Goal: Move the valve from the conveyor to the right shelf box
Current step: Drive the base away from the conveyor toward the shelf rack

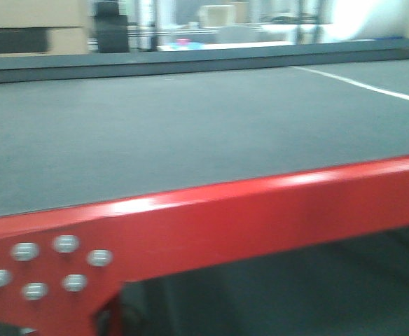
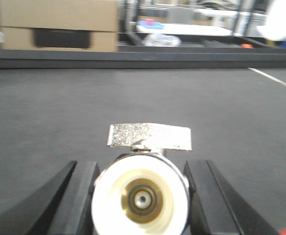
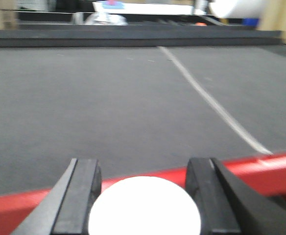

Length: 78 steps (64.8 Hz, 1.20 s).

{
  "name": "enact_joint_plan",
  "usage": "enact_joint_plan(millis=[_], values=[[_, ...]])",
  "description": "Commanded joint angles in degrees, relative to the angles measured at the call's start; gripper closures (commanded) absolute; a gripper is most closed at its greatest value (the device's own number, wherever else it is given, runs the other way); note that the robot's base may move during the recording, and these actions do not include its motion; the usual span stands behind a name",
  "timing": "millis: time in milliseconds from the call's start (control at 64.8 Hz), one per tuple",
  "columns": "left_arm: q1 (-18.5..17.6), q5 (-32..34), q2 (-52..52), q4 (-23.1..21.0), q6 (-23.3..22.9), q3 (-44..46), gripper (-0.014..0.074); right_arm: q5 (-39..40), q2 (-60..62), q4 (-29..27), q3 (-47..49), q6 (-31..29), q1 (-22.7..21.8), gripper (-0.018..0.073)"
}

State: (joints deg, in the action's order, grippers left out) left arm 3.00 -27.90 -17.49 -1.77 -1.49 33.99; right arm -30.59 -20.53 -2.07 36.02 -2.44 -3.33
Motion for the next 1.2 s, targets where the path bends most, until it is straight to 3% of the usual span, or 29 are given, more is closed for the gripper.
enact_joint_plan(millis=[0,1188], values=[[0.0,3.4,0.3,-0.3,-0.1,0.4,0.0708,4.5,0.5,0.2,0.5,-0.4,-0.1,0.072],[0.0,3.4,0.3,-0.3,-0.1,0.4,0.0708,4.5,0.5,0.2,0.5,-0.4,-0.1,0.072]])
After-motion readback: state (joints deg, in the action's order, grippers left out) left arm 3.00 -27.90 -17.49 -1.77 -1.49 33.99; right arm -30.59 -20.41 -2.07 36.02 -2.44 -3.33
